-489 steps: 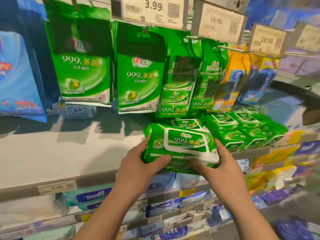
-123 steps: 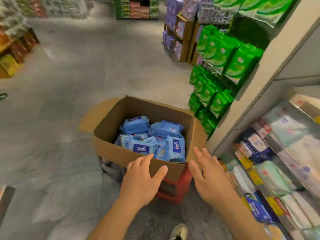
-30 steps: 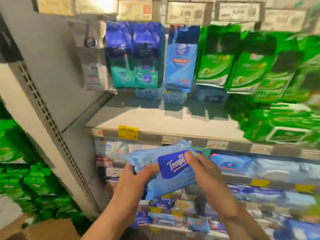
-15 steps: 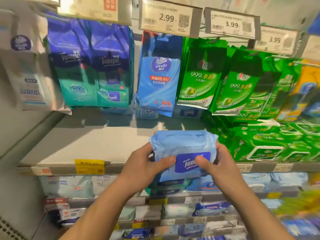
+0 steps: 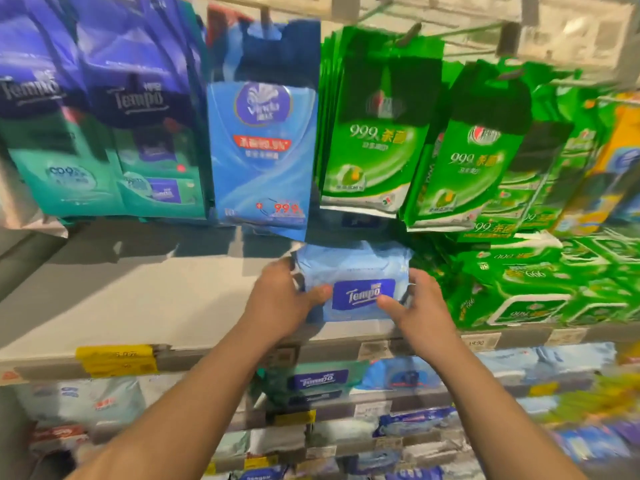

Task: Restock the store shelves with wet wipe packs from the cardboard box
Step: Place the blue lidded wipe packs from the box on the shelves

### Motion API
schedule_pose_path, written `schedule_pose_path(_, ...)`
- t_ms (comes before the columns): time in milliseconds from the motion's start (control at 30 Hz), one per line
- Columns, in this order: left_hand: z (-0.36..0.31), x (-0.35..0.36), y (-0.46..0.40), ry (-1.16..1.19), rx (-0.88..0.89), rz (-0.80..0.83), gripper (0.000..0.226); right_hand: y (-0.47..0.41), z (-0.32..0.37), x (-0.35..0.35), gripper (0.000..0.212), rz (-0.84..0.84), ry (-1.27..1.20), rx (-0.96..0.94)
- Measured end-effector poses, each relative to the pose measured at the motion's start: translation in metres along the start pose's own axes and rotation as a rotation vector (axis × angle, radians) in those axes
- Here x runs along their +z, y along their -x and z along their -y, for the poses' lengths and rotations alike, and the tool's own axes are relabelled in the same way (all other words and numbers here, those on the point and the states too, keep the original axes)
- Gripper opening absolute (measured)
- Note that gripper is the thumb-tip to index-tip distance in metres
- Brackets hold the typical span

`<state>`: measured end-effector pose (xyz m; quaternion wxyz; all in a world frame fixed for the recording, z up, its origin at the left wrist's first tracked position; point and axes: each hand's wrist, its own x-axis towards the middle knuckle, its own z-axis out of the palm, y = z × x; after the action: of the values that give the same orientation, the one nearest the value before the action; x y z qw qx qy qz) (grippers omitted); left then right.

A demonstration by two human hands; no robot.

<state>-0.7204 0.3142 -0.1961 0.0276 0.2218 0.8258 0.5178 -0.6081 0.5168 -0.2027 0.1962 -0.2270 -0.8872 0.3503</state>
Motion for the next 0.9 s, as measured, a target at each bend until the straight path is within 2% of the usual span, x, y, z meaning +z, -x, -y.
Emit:
schedule_pose_path(67, 0.003, 0.007, 0.005, -0.059, -0.021, -0.167, 0.059, -0.007, -0.007, 0.0, 0.048, -0.05, 0.104, 0.004)
schedule_pose_path(133, 0.005, 0.016, 0.012, -0.058, -0.055, -0.219, 0.05, -0.012, -0.012, 0.003, 0.042, -0.081, 0.059, -0.006)
schedule_pose_path(200, 0.0, 0.026, 0.012, -0.103, -0.069, -0.162, 0.039, -0.019, -0.016, 0.006, 0.039, -0.06, -0.049, 0.019)
schedule_pose_path(300, -0.014, 0.036, 0.001, -0.193, -0.073, -0.102, 0.034, -0.031, -0.015, 0.002, 0.037, -0.013, -0.075, 0.099)
schedule_pose_path(433, -0.023, 0.047, -0.022, -0.224, -0.096, -0.036, 0.015, -0.049, -0.012, 0.003, 0.062, -0.059, -0.061, 0.137)
schedule_pose_path(500, -0.026, 0.051, -0.032, -0.247, -0.11, -0.011, 0.027, -0.058, -0.009, 0.005, 0.061, -0.054, -0.069, 0.122)
schedule_pose_path(567, -0.031, 0.056, -0.038, -0.253, -0.149, -0.006, 0.038, -0.066, -0.007, 0.007, 0.049, -0.033, -0.059, 0.061)
schedule_pose_path(667, -0.039, 0.069, -0.042, -0.011, -0.228, 0.037, 0.029, -0.075, -0.008, 0.012, 0.033, -0.005, -0.099, 0.049)
schedule_pose_path(767, -0.047, 0.084, -0.047, 0.386, -0.316, 0.121, 0.025, -0.082, -0.006, 0.015, 0.034, 0.043, -0.112, 0.076)
schedule_pose_path(833, -0.053, 0.088, -0.052, 0.407, -0.335, 0.121, 0.015, -0.087, -0.007, 0.017, 0.031, 0.117, -0.085, 0.104)
schedule_pose_path(867, -0.053, 0.089, -0.057, 0.394, -0.345, 0.111, 0.016, -0.089, -0.007, 0.017, 0.031, 0.14, -0.08, 0.113)
schedule_pose_path(900, -0.053, 0.091, -0.061, 0.362, -0.356, 0.132, 0.029, -0.092, -0.007, 0.018, 0.03, 0.16, -0.083, 0.13)
